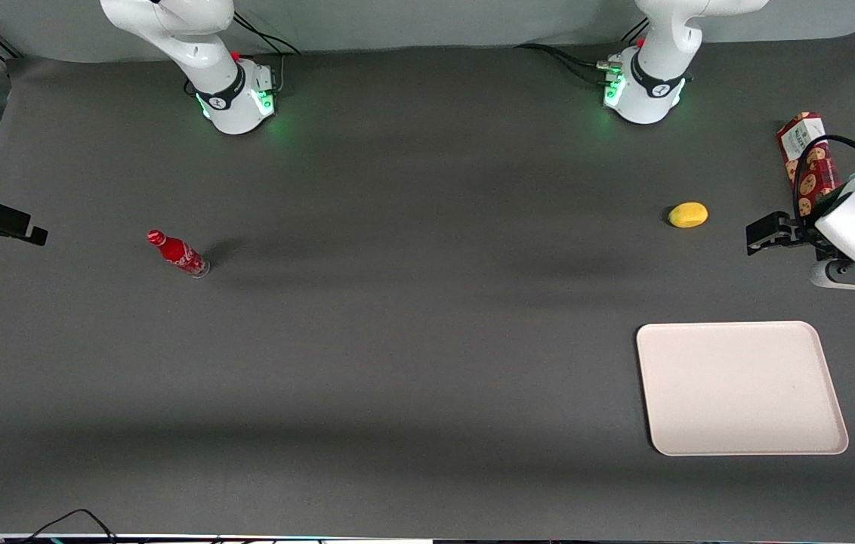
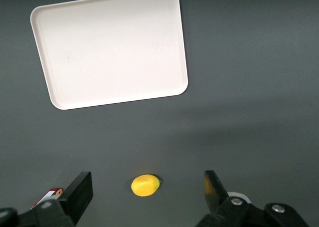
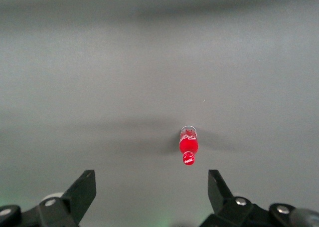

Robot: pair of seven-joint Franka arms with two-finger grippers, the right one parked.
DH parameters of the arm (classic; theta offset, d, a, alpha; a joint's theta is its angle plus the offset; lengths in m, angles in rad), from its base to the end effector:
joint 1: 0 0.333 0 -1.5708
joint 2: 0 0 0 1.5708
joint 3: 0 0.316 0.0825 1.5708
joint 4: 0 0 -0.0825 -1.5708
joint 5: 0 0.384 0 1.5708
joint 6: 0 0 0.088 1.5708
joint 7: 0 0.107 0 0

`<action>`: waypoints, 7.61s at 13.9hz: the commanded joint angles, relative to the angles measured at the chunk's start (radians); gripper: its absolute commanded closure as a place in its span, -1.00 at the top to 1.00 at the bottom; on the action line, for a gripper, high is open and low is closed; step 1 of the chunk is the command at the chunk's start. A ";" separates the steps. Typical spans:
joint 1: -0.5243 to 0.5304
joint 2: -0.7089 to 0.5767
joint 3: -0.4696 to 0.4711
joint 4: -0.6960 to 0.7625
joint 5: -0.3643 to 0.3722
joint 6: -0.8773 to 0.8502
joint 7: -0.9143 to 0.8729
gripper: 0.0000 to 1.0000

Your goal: Place red cookie box on tray

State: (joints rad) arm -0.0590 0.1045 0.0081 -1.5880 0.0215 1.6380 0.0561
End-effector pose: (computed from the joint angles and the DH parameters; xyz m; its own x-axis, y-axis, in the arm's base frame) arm 0.5876 -0.0280 0.5623 0.9926 -0.1081 -0.0556 -0.1093 -0.9938 -0.0191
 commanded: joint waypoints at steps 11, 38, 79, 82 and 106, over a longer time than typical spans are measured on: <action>-0.002 0.007 0.009 0.028 0.017 -0.047 0.051 1.00; 0.148 -0.401 0.734 -0.988 0.245 0.796 0.907 1.00; 0.257 0.015 0.693 -0.807 -0.126 0.769 0.909 -1.00; 0.251 -0.041 0.679 -0.686 -0.112 0.631 0.912 -1.00; 0.248 0.059 0.271 -0.101 0.023 0.176 0.381 -1.00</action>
State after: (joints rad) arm 0.1838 0.0910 0.2770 -1.7443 0.0441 1.7768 0.4574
